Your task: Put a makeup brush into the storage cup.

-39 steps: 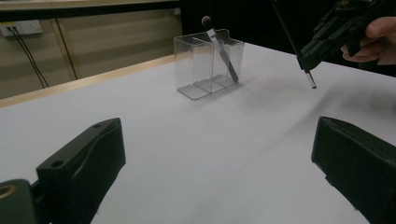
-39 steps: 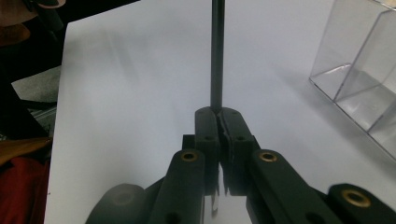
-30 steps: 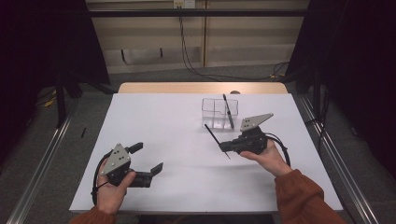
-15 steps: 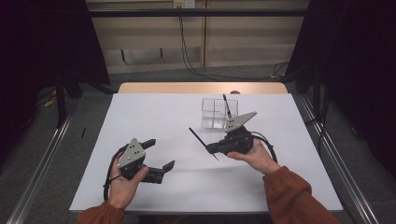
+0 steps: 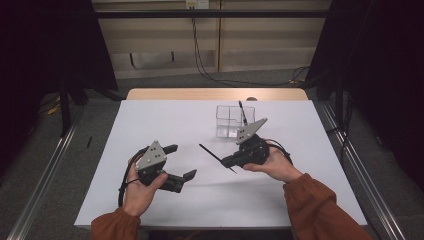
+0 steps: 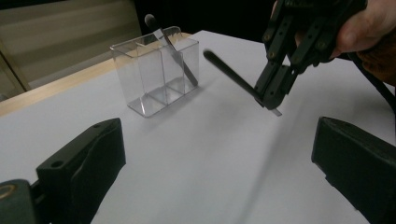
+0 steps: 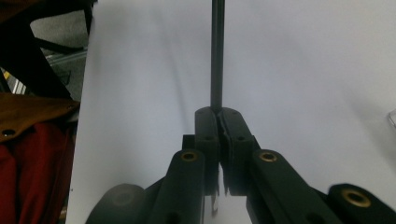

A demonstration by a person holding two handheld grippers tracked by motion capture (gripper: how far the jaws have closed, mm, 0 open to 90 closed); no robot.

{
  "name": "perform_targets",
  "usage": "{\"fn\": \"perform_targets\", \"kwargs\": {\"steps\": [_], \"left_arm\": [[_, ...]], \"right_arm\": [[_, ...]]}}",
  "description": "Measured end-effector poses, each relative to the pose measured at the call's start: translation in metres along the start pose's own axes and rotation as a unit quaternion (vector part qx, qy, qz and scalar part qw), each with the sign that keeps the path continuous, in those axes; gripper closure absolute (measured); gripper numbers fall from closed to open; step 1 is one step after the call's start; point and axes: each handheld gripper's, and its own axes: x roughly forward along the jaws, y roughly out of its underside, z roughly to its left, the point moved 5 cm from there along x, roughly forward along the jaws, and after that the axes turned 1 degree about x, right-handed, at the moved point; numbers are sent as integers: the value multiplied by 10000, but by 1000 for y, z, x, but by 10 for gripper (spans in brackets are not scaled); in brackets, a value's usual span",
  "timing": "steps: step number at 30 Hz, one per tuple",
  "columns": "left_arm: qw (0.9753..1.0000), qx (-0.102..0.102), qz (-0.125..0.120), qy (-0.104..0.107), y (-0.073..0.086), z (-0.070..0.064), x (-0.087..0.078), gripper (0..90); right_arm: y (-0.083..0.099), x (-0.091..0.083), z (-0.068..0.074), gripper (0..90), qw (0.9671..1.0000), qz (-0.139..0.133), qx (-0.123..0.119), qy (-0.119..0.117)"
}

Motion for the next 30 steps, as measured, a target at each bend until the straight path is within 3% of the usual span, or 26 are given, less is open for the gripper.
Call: {"fn": "perform_targets", "kwargs": {"steps": [7, 13, 19, 24, 30], "left_arm": [[9995, 40, 254, 194, -2, 1, 6, 26], [9984, 53, 491, 283, -1, 2, 9, 26], [9967, 19, 726, 351, -2, 4, 11, 26], [9952, 132, 890, 376, -4, 3, 14, 30], [9917, 323, 1157, 464, -4, 2, 20, 30]], "right_arm": [[-3, 1, 1, 871, 9988, 447, -207, -51], [-8, 5, 2, 871, 9947, 923, -436, -108], [-7, 9, 4, 871, 9876, 1449, -573, -198], [-6, 12, 1, 871, 9809, 1824, -653, -196], [-6, 15, 1, 871, 9727, 2199, -732, -152]]}}
